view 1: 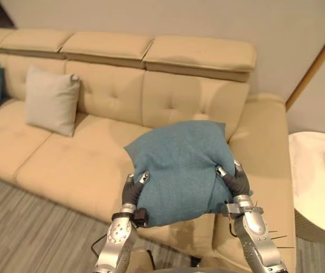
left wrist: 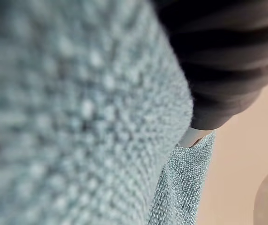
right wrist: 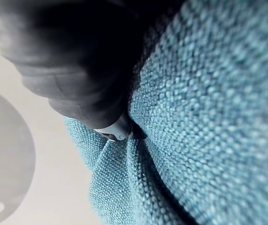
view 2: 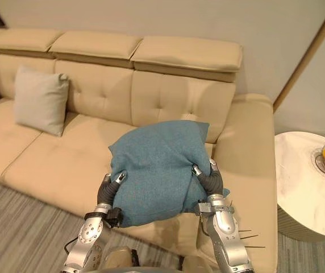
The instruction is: Pick up cushions and gather them together orderly.
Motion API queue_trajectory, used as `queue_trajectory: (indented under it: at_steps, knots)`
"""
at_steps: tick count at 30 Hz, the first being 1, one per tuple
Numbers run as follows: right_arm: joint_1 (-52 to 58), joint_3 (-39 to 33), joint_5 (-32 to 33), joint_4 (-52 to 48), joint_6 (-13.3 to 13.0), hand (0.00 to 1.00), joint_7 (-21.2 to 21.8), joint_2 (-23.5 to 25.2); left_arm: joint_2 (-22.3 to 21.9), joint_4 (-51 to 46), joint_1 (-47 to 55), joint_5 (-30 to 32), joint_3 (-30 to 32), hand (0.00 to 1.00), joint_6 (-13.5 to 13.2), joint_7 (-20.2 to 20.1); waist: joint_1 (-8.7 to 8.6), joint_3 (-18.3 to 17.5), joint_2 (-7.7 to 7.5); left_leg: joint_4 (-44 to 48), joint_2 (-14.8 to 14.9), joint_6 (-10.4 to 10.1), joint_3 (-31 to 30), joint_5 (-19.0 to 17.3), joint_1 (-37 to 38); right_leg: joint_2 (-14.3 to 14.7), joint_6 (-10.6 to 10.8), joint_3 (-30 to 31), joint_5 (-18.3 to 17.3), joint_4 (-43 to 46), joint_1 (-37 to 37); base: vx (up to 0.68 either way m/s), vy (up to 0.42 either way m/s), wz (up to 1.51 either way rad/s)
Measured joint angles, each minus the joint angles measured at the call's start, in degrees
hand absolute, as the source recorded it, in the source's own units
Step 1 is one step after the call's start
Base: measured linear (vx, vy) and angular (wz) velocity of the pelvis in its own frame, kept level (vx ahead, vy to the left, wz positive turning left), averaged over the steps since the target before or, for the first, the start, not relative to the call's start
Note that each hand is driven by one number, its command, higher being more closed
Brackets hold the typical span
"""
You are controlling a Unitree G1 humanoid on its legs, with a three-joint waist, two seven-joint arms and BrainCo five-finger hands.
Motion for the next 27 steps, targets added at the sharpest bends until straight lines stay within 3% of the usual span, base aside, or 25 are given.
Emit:
queue_trajectory:
  at_steps: [2, 4, 9, 15, 19, 23, 27]
  knots:
    - [-0.4, -0.2, -1.1, 1.8, 0.1, 1.0, 0.0, 3.0, 1.8, 0.0, -0.1, 0.0, 0.4, 1.0, 0.2, 0.0, -1.44, -0.2, -3.72, -3.7, -1.9, 0.5, 4.8, -0.4, 3.0, -2.6, 1.6, 3.8, 0.8, -0.7, -0.8, 0.19, 0.292, -0.84]
    - [-0.7, 0.0, -2.8, 1.8, 0.2, 1.0, 0.6, 3.0, 2.3, 0.0, 0.3, 0.0, 0.7, 1.0, 0.3, 0.0, -1.11, -0.3, -4.61, -4.8, -2.5, 2.1, 9.4, -1.1, 4.8, -3.9, 3.4, 7.3, 2.0, -2.5, -0.9, 0.08, 0.21, -1.11]
    - [-4.8, 2.3, -6.3, 2.9, 0.6, 1.0, 0.6, 3.1, 2.3, -0.3, 0.3, 2.8, 4.6, 1.0, 0.3, 0.2, -0.57, -0.3, -4.81, -7.8, -2.7, 2.9, 19.2, -1.5, 7.2, -4.7, 4.3, 11.4, 6.4, -6.1, -3.8, -0.01, 0.082, -0.99]
    - [-12.2, 2.3, -10.3, 7.2, 0.6, 1.0, -2.3, 2.9, 2.2, 0.3, -4.3, 6.3, 4.8, 1.0, 0.3, 4.3, -1.01, -0.3, -4.71, -10.5, -2.3, 3.3, 20.2, 0.7, 4.7, -5.6, 3.6, 7.5, 10.8, -11.1, -5.9, -0.07, -0.029, -0.15]
    - [-33.6, 1.3, -15.1, 16.4, 1.0, 1.0, -10.1, 3.0, 4.1, 9.2, -25.6, 7.1, 6.6, 1.0, 0.4, 10.3, -0.1, 6.6, -4.07, -11.0, -2.8, 4.0, 18.1, 5.3, -4.0, -6.0, 3.8, 2.4, 14.3, -11.6, -13.4, -0.25, -0.055, 0.26]
    - [-55.7, -7.0, -18.7, 22.0, 3.5, 1.0, -17.1, 4.6, 10.8, 16.3, -52.5, 7.2, 7.7, 1.0, 1.7, 16.2, 2.47, 14.2, -3.94, -14.2, -2.7, 4.3, 16.3, 11.2, -10.2, -5.5, 3.6, -0.1, 17.5, -11.6, -20.1, -0.26, -0.04, 0.22]
    - [-68.8, -12.3, -18.4, 26.8, 3.5, 1.0, -20.9, 5.8, 13.6, 21.5, -69.1, 7.4, 8.7, 1.0, 1.7, 18.8, 2.92, 16.0, -3.58, -17.1, -3.1, 4.6, 15.2, 14.5, -13.3, -5.6, 3.4, -1.7, 18.6, -11.6, -23.8, -0.17, -0.029, 0.17]
